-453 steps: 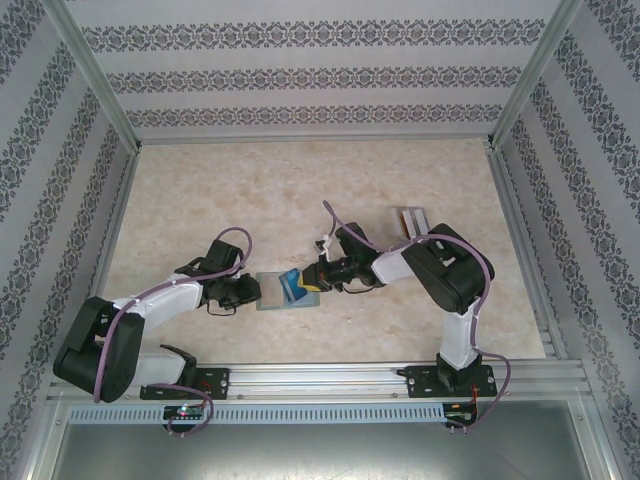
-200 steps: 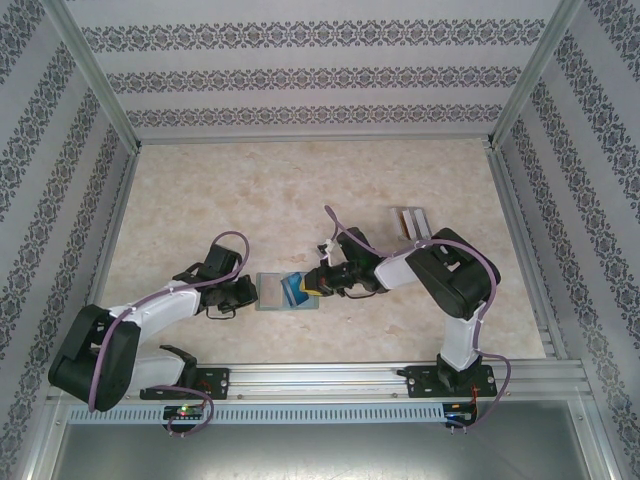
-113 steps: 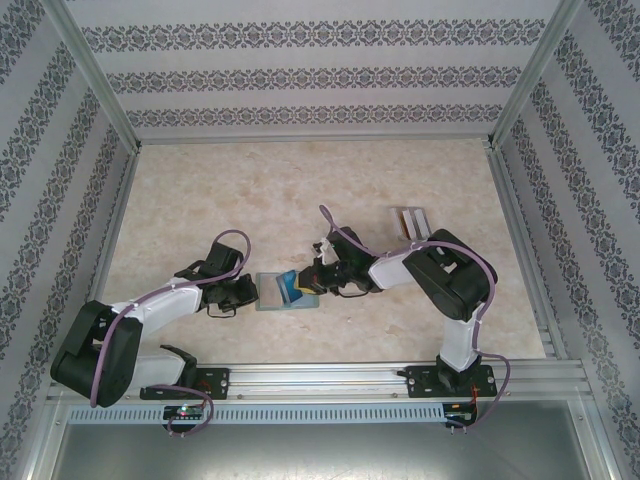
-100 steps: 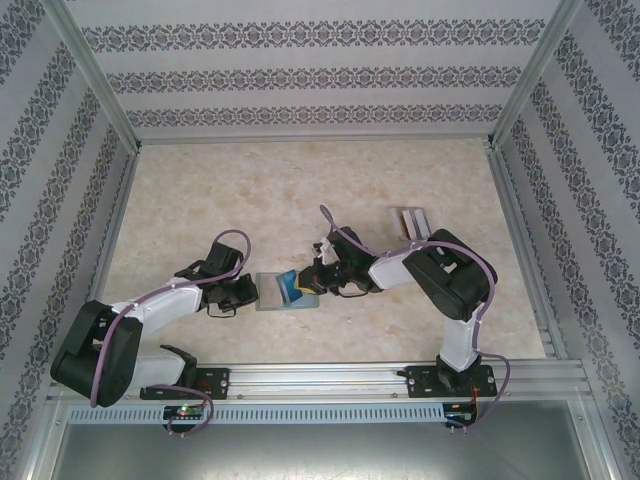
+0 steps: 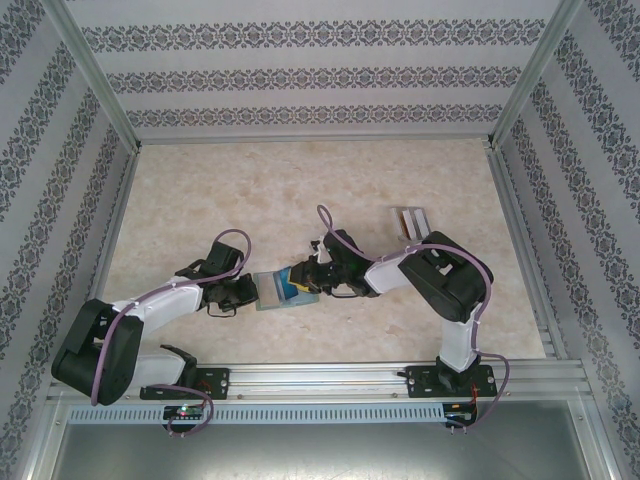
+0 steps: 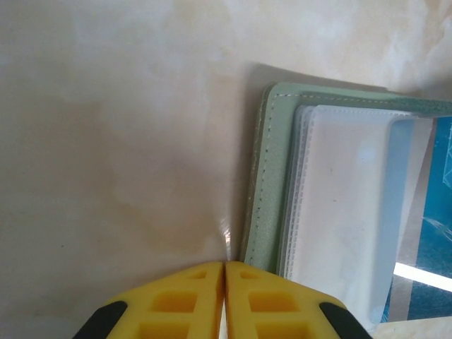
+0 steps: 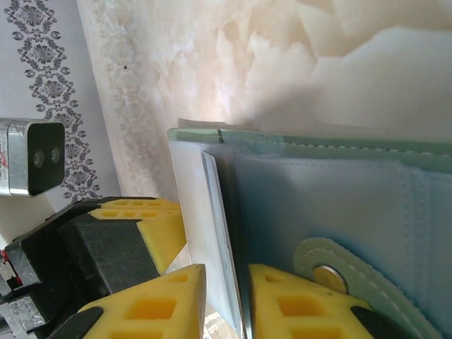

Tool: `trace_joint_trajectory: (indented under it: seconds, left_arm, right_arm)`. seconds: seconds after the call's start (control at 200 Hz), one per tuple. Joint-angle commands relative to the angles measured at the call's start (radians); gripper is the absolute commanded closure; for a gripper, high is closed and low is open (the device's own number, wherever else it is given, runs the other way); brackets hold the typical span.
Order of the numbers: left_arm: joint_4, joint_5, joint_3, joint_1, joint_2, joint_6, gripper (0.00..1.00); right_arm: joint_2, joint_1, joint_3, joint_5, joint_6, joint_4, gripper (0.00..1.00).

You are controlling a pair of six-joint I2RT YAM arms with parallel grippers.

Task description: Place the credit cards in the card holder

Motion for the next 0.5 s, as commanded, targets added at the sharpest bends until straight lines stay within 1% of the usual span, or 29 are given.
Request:
trace_joint_trajectory:
  seconds: [0.0, 0.13, 0.22, 0.31, 0.37, 0.495]
  left_arm:
    - [0.029, 0.045, 0.000, -0.026, 0.039, -0.006, 0.89]
    - [0.025, 0.052, 0.015, -0.026, 0.055, 0.005, 0.89]
    - [0.037, 0.056, 0.015, -0.026, 0.067, 0.000, 0.89]
    - [0.056, 0.071, 0.019, -0.029, 0.087, -0.003, 0.90]
    - [0.058, 0.070, 0.024, -0.029, 0.094, -0.007, 0.92]
    - [0.077, 0.068, 0.021, -0.037, 0.087, -0.026, 0.93]
  right_arm:
    - [0.004, 0.012, -0.030, 0.053, -0.014, -0.062, 0.75]
    - [-0.004, 0.019, -0.045, 0.075, -0.022, -0.078, 0.76]
    - [0.014, 0.031, -0.034, 0.061, -0.005, -0.059, 0.79]
    - [0.029, 0.056, -0.011, 0.082, -0.003, -0.061, 0.82]
    - [0.043, 0.071, 0.003, 0.100, 0.013, -0.055, 0.85]
    - [0.054, 0.092, 0.031, 0.120, 0.039, -0.049, 0.87]
